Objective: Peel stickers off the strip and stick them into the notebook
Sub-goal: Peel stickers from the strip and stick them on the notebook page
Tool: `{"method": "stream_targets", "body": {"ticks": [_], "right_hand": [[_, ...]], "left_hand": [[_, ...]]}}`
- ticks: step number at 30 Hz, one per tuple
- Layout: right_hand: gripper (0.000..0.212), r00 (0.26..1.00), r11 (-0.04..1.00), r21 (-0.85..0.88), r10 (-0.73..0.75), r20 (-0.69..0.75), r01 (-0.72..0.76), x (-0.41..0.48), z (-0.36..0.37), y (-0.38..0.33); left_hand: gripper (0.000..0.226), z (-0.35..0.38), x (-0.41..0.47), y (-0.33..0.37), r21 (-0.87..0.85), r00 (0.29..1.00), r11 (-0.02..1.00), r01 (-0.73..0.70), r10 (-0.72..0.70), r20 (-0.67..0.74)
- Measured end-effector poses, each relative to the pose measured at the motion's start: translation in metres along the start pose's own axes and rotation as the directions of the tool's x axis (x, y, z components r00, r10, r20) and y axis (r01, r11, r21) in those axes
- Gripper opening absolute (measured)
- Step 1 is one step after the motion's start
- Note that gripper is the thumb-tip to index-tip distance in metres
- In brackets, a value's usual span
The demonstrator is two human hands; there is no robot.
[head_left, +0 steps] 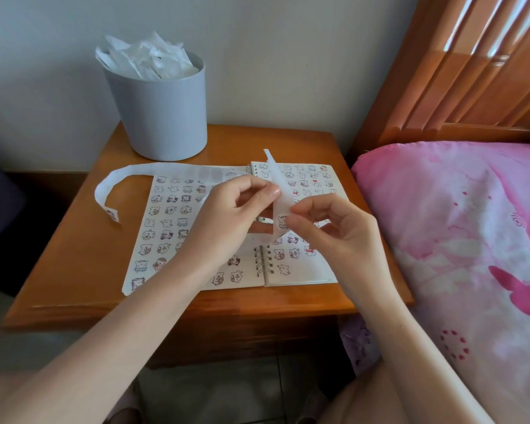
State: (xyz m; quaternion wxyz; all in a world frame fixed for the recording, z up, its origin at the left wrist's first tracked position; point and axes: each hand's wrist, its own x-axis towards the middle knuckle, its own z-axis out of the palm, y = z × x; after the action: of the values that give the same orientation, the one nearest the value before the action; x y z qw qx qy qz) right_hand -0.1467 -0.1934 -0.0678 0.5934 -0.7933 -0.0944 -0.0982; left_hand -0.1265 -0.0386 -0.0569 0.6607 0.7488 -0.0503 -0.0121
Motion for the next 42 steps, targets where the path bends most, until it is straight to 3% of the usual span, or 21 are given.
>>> {"method": "stream_targets", "body": {"ticks": [8,14,25,36,42], "right_hand": [[0.009,0.998,1.0,0.013,0.018,-0.061,-0.017,0.0,-0.001,0.002],[0.01,0.996,1.0,0.0,0.015,-0.084,-0.015,0.0,-0.002,0.002],[0.008,0.998,0.998,-0.065,-0.004,-0.068,0.0,-0.001,-0.002,0.0],[0.014,0.991,0.957,-0.269,-0.127,-0.048,0.11,-0.008,-0.002,-0.001],[0.004,0.994,0.99,-0.09,0.103,-0.028,-0.105,-0.015,-0.018,-0.006]], "left_hand": [[0.028,0.0,-0.003,0.004,0.026,0.999,0.999,0.022,-0.022,0.023],[0.014,-0.001,-0.004,0.004,0.103,0.997,0.995,0.006,-0.014,0.08],[0.013,-0.002,-0.003,0.003,0.084,0.995,0.996,0.0,-0.009,0.099],[0.013,-0.002,-0.002,-0.001,0.112,0.997,0.993,0.044,-0.05,0.055],[0.013,-0.003,-0.001,-0.004,0.154,0.999,0.987,0.04,-0.045,0.025]]}}
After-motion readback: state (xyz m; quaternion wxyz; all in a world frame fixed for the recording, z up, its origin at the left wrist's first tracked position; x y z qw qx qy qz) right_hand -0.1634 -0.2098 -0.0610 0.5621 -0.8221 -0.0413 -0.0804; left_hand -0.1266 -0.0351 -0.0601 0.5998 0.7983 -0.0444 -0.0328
